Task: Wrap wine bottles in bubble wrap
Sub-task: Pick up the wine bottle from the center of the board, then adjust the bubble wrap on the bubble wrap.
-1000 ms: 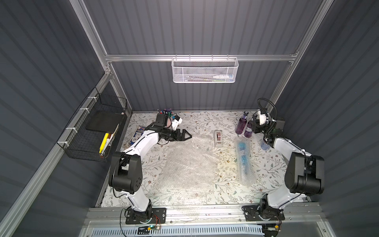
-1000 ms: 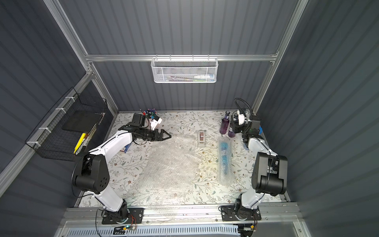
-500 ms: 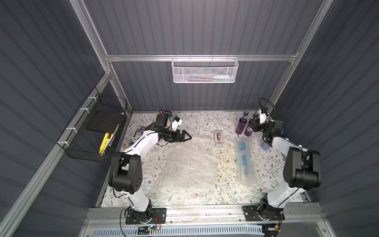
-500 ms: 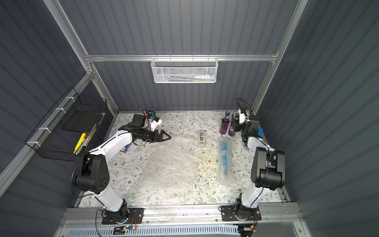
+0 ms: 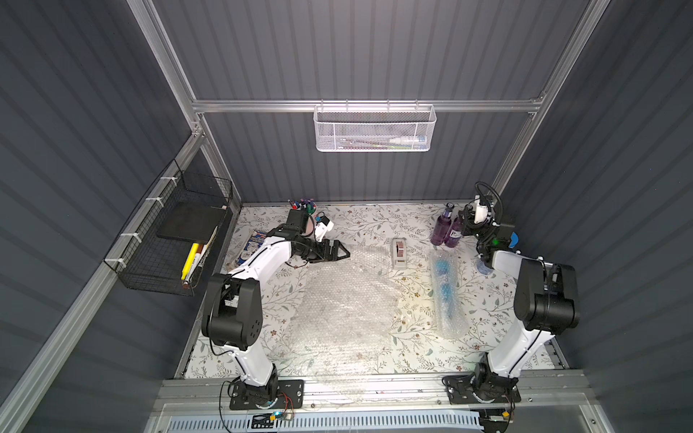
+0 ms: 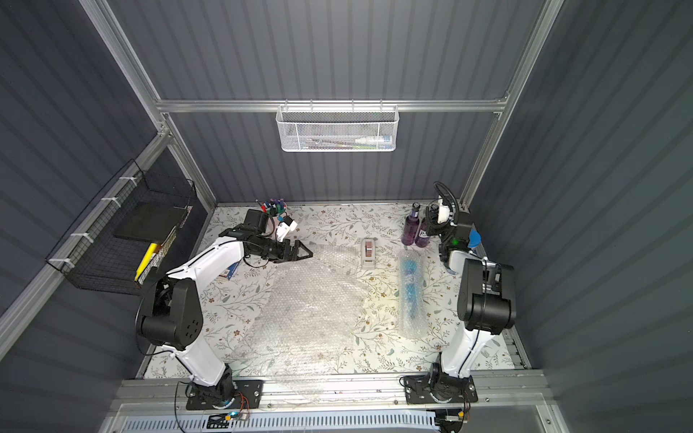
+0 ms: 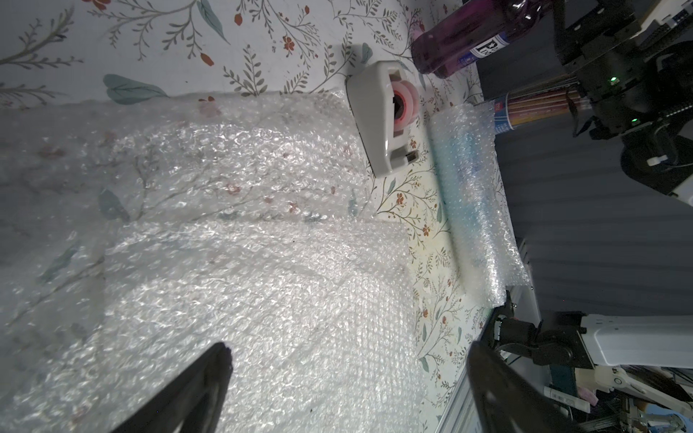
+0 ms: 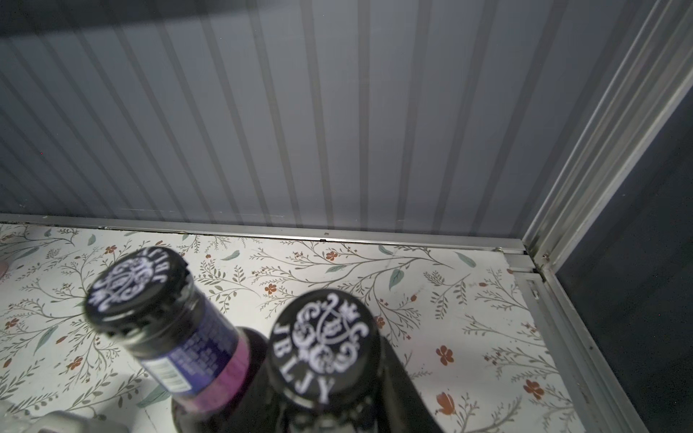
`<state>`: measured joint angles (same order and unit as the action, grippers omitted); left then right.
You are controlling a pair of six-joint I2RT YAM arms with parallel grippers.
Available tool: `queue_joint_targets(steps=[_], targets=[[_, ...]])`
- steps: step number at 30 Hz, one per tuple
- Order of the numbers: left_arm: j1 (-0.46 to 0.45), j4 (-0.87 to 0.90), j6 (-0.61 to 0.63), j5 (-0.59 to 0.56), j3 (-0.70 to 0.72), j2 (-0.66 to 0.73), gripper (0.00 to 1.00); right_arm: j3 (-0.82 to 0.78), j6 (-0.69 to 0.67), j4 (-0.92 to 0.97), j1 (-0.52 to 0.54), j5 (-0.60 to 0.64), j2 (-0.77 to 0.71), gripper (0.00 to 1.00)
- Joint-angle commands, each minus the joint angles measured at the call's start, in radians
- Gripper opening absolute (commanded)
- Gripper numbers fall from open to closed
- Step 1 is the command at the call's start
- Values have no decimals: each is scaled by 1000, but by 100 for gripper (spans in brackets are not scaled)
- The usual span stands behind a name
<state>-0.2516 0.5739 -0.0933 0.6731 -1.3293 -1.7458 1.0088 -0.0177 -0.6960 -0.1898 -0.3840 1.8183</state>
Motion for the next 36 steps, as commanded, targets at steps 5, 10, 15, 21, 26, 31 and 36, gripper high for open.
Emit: queue_joint_targets(steps=[5, 10, 15, 21, 26, 31, 36], targets=[[9, 136, 108, -199, -105, -60, 99, -12, 17, -171, 7, -51, -60, 12], [9, 179, 163, -205, -175, -156, 93, -7, -41, -109, 24, -43, -158, 9], [9, 192, 187, -252, -211, -243, 80, -39, -71, -61, 29, -40, -274, 9], [9, 183, 198, -263, -249, -319, 70, -80, -131, 95, 36, -40, -445, 9], [11, 164, 198, -266, -288, -374, 59, -103, -148, 269, 42, -84, -588, 9], [11, 190, 225, -316, -333, -411, 54, -155, -144, 374, 54, -107, -733, 9], [11, 170, 232, -388, -351, -425, 51, -193, -140, 457, 71, -122, -830, 9]])
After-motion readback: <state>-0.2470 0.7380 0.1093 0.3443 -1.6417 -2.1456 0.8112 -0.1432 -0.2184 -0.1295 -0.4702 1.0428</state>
